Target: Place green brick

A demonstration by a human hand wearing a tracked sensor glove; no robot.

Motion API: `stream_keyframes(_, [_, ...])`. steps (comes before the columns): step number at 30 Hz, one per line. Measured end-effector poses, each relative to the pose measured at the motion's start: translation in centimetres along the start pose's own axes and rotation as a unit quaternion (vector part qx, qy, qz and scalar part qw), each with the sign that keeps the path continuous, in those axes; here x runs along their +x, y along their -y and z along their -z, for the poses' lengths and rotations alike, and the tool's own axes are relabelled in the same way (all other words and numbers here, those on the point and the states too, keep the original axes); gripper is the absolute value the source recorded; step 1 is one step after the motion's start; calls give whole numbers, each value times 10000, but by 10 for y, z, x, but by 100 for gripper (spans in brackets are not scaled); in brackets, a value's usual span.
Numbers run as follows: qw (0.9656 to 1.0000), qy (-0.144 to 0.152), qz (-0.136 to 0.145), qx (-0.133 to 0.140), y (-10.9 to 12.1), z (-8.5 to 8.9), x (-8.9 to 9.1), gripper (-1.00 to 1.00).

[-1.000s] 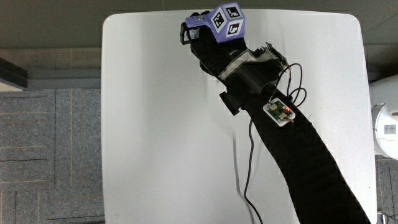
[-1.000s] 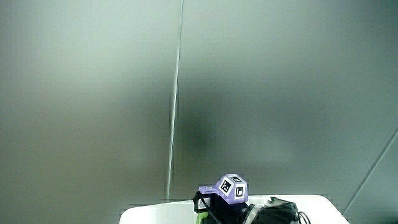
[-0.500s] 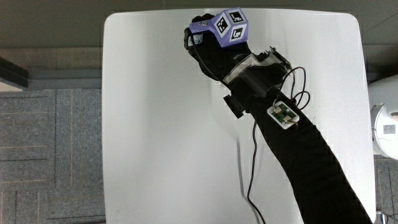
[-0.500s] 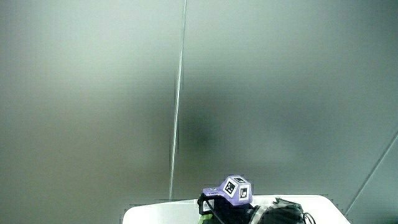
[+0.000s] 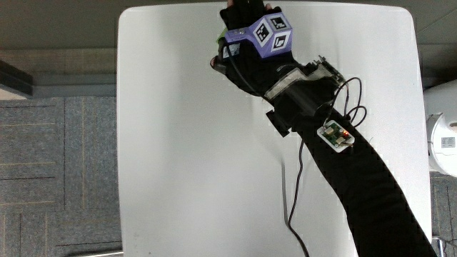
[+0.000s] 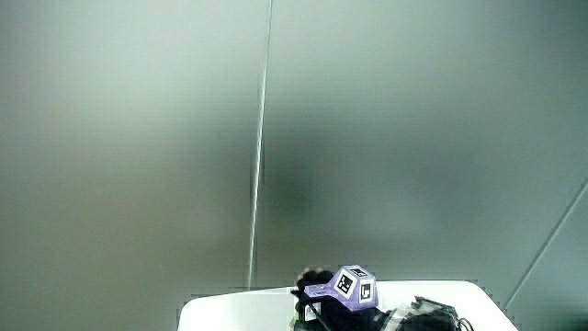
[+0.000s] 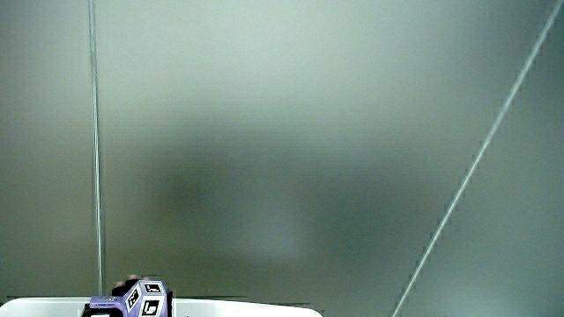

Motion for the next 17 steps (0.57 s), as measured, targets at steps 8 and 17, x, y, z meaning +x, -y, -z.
stream_keyframes(8, [9999,-5,65,-100,1,1,10,-100])
stream_keyframes(17, [9999,-138,-41,-35,12,3,18,-100])
